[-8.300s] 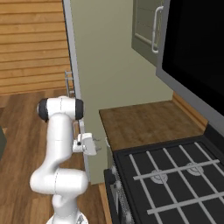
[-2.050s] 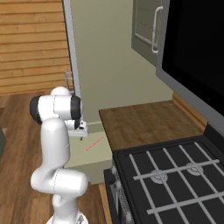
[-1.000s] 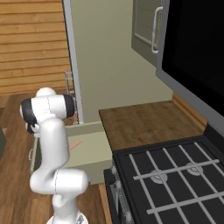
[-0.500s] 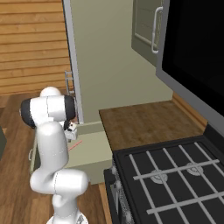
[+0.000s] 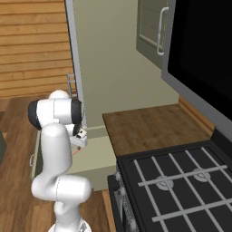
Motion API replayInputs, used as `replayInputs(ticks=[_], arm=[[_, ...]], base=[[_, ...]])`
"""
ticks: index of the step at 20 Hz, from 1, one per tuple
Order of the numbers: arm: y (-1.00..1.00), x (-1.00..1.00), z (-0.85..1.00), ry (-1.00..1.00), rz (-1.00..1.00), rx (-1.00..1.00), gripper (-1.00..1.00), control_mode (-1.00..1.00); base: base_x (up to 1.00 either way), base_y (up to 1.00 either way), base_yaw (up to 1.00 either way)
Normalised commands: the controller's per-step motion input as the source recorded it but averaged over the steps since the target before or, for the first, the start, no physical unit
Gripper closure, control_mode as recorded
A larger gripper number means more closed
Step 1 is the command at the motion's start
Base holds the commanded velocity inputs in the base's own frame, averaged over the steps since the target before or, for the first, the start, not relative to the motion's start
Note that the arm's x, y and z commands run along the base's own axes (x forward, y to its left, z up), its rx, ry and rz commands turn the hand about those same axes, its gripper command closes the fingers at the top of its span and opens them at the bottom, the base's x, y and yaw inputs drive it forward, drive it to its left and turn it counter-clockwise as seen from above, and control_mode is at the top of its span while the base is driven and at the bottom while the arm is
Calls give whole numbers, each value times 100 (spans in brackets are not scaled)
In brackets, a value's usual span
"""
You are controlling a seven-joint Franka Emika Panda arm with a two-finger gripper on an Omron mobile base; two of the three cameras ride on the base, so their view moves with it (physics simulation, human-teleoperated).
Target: Take a straw from the drawer in front and place it inside the glass cup on the dining counter.
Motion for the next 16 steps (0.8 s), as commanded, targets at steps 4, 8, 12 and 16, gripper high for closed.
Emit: replayInputs(ticks=[4,8,12,16], arm=[[0,41,-25,3,-10,-4,-100,-100],[0,42,-36,4,-9,-8,-100,-100],[0,29,-40,1,-7,-9,-100,-100],[2,26,-34,1,-4,-6,-100,-100]], base=[[0,0,0],[0,0,0],[0,0,0],[0,0,0]])
